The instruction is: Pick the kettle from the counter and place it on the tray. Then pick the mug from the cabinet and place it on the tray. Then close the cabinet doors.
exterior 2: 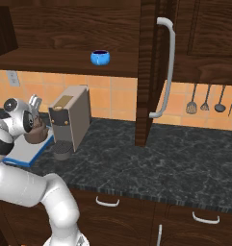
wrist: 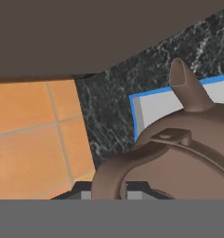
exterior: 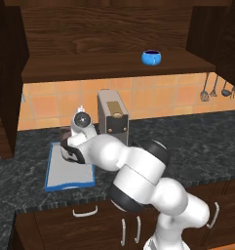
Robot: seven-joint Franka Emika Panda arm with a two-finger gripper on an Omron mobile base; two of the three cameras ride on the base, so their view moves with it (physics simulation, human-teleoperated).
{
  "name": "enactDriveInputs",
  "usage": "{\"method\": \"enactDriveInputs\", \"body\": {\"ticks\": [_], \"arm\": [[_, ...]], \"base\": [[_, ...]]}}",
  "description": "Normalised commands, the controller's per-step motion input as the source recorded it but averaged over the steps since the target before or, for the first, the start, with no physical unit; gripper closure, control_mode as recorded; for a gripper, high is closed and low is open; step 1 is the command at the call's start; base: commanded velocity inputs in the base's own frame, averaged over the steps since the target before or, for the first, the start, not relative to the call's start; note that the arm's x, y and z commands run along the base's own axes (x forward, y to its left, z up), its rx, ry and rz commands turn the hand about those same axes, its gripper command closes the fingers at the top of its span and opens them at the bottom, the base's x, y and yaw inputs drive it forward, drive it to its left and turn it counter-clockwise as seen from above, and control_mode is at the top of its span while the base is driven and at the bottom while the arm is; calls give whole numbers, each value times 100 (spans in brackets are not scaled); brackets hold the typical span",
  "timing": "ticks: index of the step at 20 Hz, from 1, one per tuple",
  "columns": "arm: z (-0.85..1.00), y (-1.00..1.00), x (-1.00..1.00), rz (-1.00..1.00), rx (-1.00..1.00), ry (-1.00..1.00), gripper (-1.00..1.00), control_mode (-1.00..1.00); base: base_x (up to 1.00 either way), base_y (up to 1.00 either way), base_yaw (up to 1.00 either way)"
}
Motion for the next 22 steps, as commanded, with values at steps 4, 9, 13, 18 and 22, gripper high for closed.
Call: {"method": "enactDriveInputs", "body": {"ticks": [4, 9, 13, 18, 22], "arm": [[-22, 24, 0, -7, 0, 0, 100, -100], [-22, 20, 0, -5, 0, 0, -100, -100], [-7, 17, 0, -6, 0, 0, -100, -100], [0, 2, -9, -4, 0, 0, -100, -100], [-2, 0, -18, -5, 2, 0, -100, -100]], "base": [[0, 0, 0], [0, 0, 0], [0, 0, 0], [0, 0, 0], [0, 0, 0]]}}
